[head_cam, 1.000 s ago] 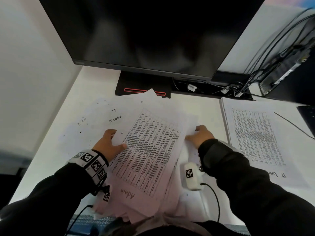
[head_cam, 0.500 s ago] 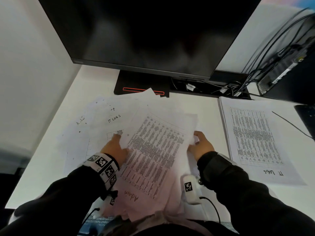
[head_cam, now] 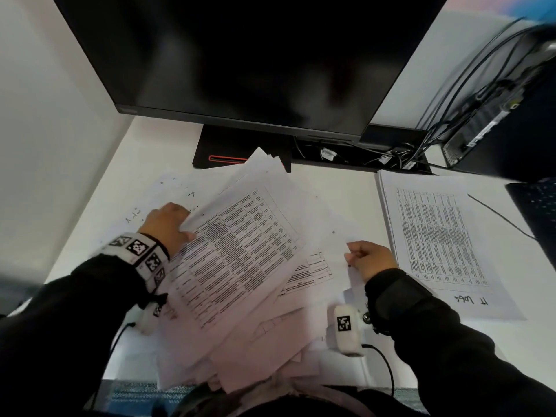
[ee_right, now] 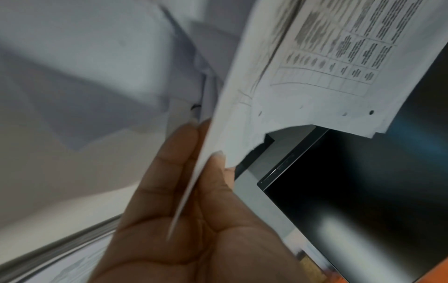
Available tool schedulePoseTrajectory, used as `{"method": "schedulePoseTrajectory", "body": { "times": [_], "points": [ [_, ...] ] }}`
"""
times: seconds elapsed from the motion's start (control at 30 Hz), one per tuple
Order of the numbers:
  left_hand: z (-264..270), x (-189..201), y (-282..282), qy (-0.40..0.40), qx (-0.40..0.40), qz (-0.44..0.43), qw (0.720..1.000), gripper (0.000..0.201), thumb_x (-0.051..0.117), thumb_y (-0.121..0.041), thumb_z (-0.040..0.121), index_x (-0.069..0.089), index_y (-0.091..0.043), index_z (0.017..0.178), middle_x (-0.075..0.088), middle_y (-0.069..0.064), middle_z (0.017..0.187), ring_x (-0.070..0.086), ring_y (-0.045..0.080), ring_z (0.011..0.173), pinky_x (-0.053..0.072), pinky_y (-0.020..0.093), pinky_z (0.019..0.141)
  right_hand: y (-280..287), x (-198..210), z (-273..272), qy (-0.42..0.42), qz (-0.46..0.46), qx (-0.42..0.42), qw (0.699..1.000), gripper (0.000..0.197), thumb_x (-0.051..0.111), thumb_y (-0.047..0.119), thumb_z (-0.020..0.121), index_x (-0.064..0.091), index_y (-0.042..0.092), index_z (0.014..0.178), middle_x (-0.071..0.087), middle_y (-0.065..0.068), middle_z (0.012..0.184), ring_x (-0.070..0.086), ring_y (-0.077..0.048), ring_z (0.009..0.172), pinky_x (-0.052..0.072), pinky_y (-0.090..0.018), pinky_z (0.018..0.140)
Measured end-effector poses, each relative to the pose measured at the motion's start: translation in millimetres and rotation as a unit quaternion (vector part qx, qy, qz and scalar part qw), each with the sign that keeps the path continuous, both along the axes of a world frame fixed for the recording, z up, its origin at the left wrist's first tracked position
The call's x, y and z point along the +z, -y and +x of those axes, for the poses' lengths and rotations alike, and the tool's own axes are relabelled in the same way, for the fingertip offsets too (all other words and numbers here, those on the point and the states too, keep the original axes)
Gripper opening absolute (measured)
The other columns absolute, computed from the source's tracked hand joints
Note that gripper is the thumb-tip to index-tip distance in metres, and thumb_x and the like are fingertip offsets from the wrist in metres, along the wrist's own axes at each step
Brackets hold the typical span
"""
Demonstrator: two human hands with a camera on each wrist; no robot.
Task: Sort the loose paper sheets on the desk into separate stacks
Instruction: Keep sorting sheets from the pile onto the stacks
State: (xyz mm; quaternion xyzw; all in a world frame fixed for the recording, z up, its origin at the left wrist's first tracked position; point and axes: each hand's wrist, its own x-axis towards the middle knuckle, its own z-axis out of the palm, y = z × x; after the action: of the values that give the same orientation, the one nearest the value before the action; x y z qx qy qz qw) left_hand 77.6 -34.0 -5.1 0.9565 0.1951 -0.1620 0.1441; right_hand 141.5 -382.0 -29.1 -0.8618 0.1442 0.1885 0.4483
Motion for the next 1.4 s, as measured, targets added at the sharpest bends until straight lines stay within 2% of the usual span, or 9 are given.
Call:
{"method": "schedulePoseTrajectory", "body": {
  "times": [0.33,0.43,0.53,0.63,0.77,0.97,1.1,1.3,1.4],
  "points": [
    [17,-11,3,-0.11,-0.071,-0.09,0.987,0.079,0.067,-0.038,0.081,0.027,-0.014,0.145,0.026,0.008,0.15,0.029,0.023,0.137,0.023,0.031,0.111,4,12,5,0.033,-0.002,0.049,0.998,0.017,0.055,-0.004,0.087,0.064,0.009,0.08,0.058,-0.001,0.072,0.052,-0.017,0.077,0.037,-0.008,0.053],
    [12,-12,16,-0.085,-0.07,-0.134,0.985,0.068,0.068,-0.029,0.082,0.037,-0.016,0.14,0.044,0.004,0.14,0.04,0.022,0.13,0.029,0.029,0.104,2,17,9,0.036,-0.02,0.056,0.998,0.025,0.048,-0.005,0.088,0.066,0.006,0.103,0.062,-0.01,0.087,0.051,-0.016,0.082,0.035,-0.013,0.047],
    [3,-13,18,-0.04,-0.038,-0.175,0.983,0.055,0.07,-0.024,0.08,0.048,-0.019,0.131,0.059,0.003,0.123,0.053,0.023,0.115,0.038,0.031,0.096,-1,15,10,0.048,0.027,0.014,0.998,0.02,0.052,0.004,0.088,0.07,0.01,0.083,0.06,-0.024,0.074,0.047,-0.018,0.066,0.035,-0.006,0.043],
    [-6,-11,10,0.016,0.028,-0.193,0.981,0.042,0.071,-0.02,0.078,0.056,-0.017,0.117,0.066,0.006,0.107,0.059,0.026,0.102,0.042,0.032,0.088,-9,21,8,-0.025,0.18,-0.068,0.981,0.023,0.049,0.029,0.095,0.062,0.023,0.077,0.052,-0.008,0.058,0.052,-0.021,0.057,0.053,-0.026,0.07],
    [-16,-7,1,0.059,0.118,-0.248,0.96,0.05,0.073,-0.023,0.077,0.055,-0.018,0.123,0.061,0.0,0.105,0.055,0.021,0.099,0.038,0.031,0.088,-22,16,-3,-0.092,0.313,-0.022,0.945,0.057,0.061,0.062,0.07,0.057,0.016,0.104,0.069,-0.013,0.097,0.068,-0.024,0.089,0.057,-0.031,0.082],
    [-29,-15,10,0.055,0.171,-0.219,0.959,0.05,0.071,-0.018,0.079,0.049,-0.014,0.123,0.062,0.008,0.107,0.058,0.031,0.101,0.042,0.036,0.083,-28,3,-3,-0.047,0.028,0.04,0.998,0.03,0.061,0.016,0.087,0.057,0.012,0.117,0.062,-0.007,0.098,0.061,-0.022,0.084,0.052,-0.035,0.087],
    [-42,-14,13,0.086,0.251,-0.199,0.943,0.066,0.073,-0.009,0.076,0.035,-0.015,0.131,0.058,0.014,0.105,0.054,0.028,0.086,0.042,0.034,0.074,-27,-1,-3,-0.058,-0.036,0.083,0.994,0.03,0.069,0.021,0.082,0.061,0.014,0.111,0.06,-0.002,0.102,0.06,-0.023,0.096,0.047,-0.03,0.091],
    [-51,-19,28,0.017,0.194,-0.147,0.97,0.045,0.059,-0.019,0.088,0.042,-0.005,0.127,0.057,0.016,0.123,0.054,0.033,0.111,0.042,0.036,0.088,-40,2,-15,0.002,-0.061,0.115,0.992,0.036,0.073,0.023,0.077,0.052,0.023,0.106,0.052,0.003,0.08,0.055,-0.016,0.074,0.041,-0.022,0.066],
    [-51,-20,32,0.024,0.23,-0.152,0.961,0.041,0.05,-0.019,0.093,0.04,-0.004,0.13,0.056,0.018,0.124,0.053,0.036,0.112,0.042,0.041,0.092,-48,1,-18,-0.013,-0.109,0.185,0.977,0.031,0.074,0.031,0.075,0.058,0.023,0.1,0.055,0.003,0.092,0.055,-0.016,0.085,0.04,-0.022,0.074]
  ]
}}
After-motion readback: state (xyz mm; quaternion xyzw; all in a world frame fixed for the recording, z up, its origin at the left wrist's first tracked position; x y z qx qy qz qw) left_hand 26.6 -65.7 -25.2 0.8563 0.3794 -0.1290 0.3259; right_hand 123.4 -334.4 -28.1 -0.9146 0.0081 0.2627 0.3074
